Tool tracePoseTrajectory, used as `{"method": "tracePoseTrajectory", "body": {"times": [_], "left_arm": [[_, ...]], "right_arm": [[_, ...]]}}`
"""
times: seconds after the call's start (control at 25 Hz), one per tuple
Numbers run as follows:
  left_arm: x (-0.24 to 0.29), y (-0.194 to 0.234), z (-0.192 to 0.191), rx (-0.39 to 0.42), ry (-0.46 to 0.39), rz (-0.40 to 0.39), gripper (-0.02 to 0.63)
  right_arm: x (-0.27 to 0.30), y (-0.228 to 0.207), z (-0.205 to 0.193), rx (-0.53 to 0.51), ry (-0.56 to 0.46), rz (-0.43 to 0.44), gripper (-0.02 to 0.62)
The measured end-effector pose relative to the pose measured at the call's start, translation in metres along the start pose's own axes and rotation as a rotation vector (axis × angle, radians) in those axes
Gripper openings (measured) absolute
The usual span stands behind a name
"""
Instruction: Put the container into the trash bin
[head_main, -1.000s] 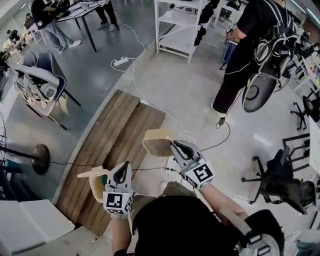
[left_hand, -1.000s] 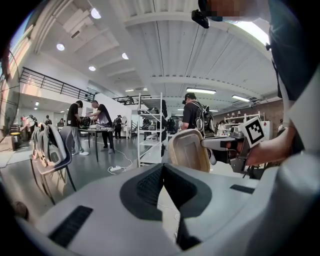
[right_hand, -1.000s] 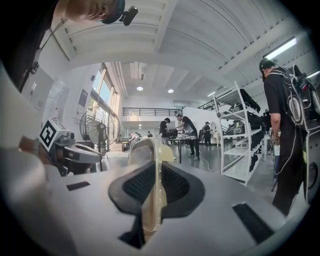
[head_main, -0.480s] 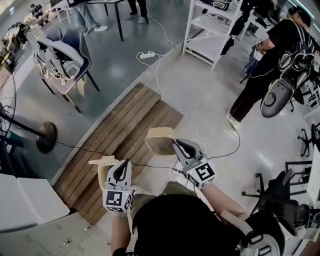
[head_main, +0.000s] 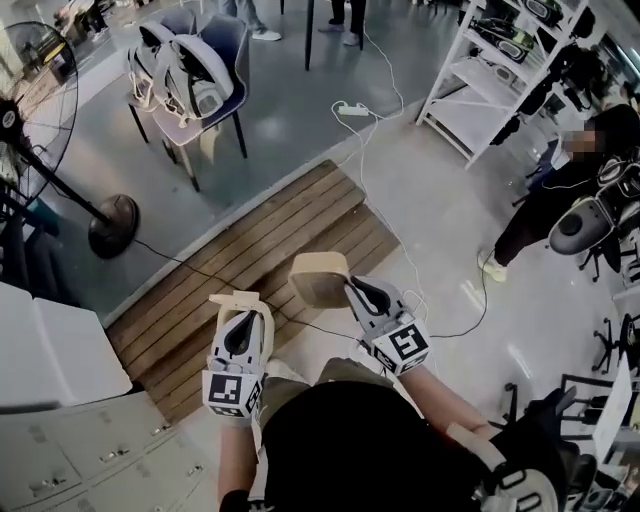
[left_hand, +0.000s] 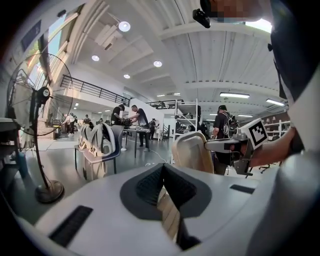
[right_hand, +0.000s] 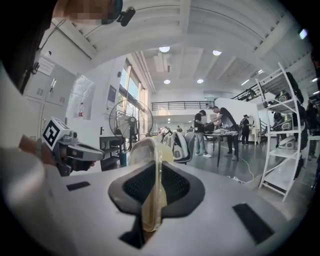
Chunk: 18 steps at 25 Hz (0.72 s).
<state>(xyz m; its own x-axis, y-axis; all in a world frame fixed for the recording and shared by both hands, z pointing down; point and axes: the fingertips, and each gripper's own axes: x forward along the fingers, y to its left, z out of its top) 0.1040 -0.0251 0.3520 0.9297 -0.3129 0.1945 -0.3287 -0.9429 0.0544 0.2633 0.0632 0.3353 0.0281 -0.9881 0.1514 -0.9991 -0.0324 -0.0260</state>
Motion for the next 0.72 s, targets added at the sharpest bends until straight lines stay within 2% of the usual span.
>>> {"method": "tracePoseTrajectory", "body": {"times": [0.24, 0.44, 0.72], "left_arm": [[-0.041, 0.06, -0.016, -0.053, -0.003, 0.086, 0.008], [-0.07, 0.103, -0.031, -0.077, -0.003, 0.122, 0.008], [-0.103, 0.137, -0.052, -0.115, 0.004, 0.181, 0.008]], "right_arm": [[0.058, 0.056, 0.001, -0.022, 0.021, 0.1, 0.048], [0.099, 0.102, -0.004, -0.036, 0.039, 0.151, 0.048], [0.134, 0.149, -0.018, -0.053, 0.082, 0.233, 0.048]]}}
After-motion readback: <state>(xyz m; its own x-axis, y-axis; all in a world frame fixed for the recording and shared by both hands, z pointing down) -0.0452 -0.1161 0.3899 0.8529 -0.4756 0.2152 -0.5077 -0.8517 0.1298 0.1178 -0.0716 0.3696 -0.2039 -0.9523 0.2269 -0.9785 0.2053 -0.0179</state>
